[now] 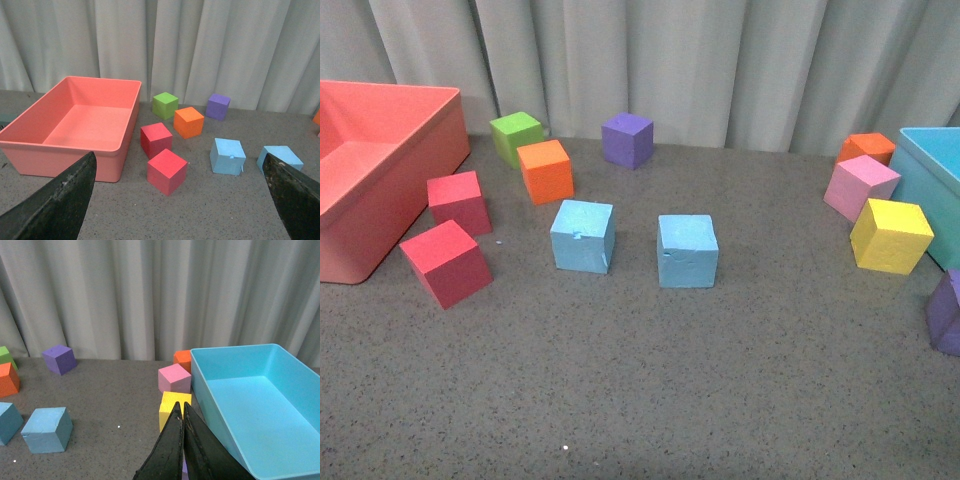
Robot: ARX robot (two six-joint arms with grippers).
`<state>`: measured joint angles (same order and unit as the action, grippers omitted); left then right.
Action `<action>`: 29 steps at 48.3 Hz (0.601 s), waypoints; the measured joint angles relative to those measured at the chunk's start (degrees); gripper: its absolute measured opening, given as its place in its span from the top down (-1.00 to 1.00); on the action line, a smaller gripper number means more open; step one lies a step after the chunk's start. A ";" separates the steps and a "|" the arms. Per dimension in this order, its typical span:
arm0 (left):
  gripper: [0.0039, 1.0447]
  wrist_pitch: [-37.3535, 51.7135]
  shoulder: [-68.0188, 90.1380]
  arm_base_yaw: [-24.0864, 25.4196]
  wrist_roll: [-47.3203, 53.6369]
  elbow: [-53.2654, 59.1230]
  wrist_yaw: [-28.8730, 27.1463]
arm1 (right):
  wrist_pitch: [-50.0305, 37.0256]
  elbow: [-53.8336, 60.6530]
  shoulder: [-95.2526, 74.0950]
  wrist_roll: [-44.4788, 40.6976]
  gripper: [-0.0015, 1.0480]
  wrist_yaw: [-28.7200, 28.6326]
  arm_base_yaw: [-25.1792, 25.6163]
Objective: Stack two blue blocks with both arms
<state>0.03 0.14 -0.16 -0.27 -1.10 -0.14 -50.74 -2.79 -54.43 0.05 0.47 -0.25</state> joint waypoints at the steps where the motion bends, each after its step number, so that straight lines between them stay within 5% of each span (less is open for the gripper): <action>1: -0.88 0.00 0.00 0.00 0.00 0.00 0.00 | 0.37 0.11 0.46 0.00 0.98 0.00 0.02; 29: -0.88 0.00 0.00 0.00 0.00 0.00 0.00 | 22.88 2.62 26.34 0.00 0.98 -0.37 0.11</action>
<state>0.03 0.14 -0.16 -0.27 -1.10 -0.14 -27.86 -0.16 -28.10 0.05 0.10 -0.14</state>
